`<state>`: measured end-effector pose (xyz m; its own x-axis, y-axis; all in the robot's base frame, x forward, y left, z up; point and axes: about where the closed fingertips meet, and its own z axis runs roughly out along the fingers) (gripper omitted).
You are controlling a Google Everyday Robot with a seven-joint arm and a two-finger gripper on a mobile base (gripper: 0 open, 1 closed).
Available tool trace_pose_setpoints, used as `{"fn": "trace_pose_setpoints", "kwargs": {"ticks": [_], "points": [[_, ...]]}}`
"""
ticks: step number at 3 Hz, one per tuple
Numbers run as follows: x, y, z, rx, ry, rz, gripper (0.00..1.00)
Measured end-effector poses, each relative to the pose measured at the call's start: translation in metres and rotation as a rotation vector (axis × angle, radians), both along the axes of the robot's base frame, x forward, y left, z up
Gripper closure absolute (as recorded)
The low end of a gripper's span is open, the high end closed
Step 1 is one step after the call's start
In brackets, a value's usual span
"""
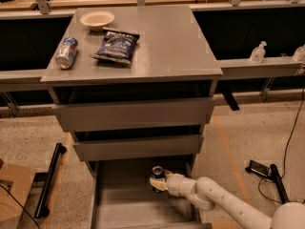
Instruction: Place pepsi can into bottom drawer
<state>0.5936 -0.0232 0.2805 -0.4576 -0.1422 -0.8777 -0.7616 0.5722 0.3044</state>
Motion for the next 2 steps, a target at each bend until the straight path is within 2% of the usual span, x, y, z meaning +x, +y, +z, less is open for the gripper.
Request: {"fn": "trace_pose_setpoints", "kwargs": {"ticks": [2], "points": [[0.014, 0.025, -0.045, -0.010, -0.064, 0.031, 1.00]]}}
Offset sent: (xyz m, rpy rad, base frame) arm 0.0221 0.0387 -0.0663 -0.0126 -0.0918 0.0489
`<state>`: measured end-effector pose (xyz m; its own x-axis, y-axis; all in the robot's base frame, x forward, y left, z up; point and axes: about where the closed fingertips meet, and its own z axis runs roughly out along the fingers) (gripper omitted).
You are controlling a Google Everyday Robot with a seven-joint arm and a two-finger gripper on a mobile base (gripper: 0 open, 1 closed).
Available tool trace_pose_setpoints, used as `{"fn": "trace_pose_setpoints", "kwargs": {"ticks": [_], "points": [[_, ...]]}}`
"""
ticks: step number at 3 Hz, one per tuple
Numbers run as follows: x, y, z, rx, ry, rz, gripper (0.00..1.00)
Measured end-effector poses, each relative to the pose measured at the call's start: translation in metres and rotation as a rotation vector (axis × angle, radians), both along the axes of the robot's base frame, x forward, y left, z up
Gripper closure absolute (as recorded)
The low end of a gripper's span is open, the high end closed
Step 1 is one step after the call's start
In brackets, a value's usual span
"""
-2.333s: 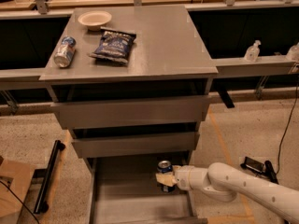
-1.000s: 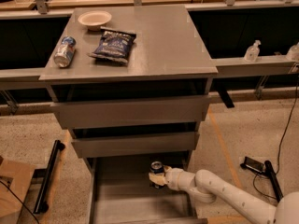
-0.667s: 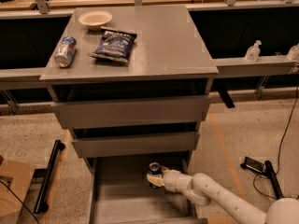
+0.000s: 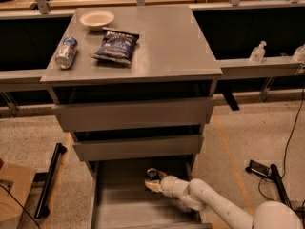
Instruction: Place pepsi can into bottom drawer
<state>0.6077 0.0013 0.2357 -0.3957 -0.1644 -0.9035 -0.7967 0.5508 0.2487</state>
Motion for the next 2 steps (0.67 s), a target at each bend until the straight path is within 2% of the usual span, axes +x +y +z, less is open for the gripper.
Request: {"fn": "trace_pose_setpoints", "kwargs": {"ticks": [2], "points": [[0.008, 0.052, -0.015, 0.062, -0.034, 0.072, 1.00]]}}
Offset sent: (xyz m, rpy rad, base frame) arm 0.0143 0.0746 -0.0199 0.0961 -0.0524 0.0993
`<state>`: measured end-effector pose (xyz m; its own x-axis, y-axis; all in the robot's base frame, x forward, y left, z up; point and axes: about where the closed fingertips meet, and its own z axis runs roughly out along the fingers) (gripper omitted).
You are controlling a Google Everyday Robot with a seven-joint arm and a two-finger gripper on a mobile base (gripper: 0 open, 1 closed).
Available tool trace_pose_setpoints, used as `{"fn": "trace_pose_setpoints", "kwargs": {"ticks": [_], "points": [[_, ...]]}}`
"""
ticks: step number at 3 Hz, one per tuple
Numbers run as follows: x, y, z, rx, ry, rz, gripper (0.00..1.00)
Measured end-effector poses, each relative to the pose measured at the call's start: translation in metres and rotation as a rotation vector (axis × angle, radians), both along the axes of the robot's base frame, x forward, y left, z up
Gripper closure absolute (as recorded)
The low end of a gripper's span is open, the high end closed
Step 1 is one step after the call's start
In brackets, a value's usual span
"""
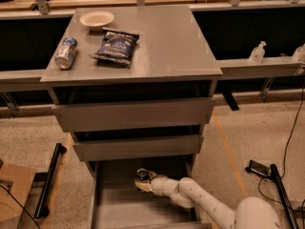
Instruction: Place pepsi can into bottom drawer
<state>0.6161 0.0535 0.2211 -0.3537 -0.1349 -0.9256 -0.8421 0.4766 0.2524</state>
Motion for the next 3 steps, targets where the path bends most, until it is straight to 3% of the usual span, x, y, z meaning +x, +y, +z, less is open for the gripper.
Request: {"fn": "trace_pose_setpoints", "kwargs": {"ticks": [2, 3], "points": [[-0.005, 0.038, -0.024, -0.001, 0.019, 0.050, 1.00], [-0.006, 0.039, -0.024, -0.002, 0.019, 0.054, 1.00]]}}
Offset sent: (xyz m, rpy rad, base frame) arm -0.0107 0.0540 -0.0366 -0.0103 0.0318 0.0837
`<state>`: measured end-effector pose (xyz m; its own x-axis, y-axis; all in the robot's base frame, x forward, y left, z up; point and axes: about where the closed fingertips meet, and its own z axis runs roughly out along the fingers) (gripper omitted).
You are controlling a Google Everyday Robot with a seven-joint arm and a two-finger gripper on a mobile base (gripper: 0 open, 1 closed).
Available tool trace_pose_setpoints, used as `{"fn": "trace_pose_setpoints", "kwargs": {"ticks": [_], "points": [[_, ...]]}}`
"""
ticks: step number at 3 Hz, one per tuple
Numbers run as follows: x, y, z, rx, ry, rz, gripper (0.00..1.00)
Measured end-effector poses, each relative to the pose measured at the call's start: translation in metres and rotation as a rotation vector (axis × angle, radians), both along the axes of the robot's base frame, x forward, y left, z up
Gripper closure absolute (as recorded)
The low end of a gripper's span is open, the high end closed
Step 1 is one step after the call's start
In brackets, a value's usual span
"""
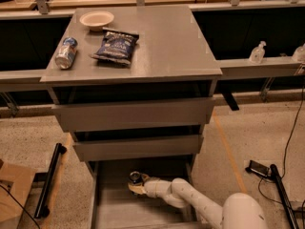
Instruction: Place pepsi can into bottom drawer
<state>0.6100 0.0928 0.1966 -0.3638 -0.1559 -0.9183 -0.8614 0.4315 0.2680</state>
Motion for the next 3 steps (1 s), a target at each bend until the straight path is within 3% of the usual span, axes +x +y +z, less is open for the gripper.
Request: {"fn": "trace_pose_setpoints", "kwargs": {"ticks": [1, 2, 3], "points": [[-0.036, 0.025, 0.009, 0.035, 0.021, 0.078, 0.98], [-0.057, 0.037, 0.016, 0.059, 0.045, 0.118, 0.75], [-0.059, 0.027, 0.017, 0.089, 0.079, 0.075, 0.52]]}}
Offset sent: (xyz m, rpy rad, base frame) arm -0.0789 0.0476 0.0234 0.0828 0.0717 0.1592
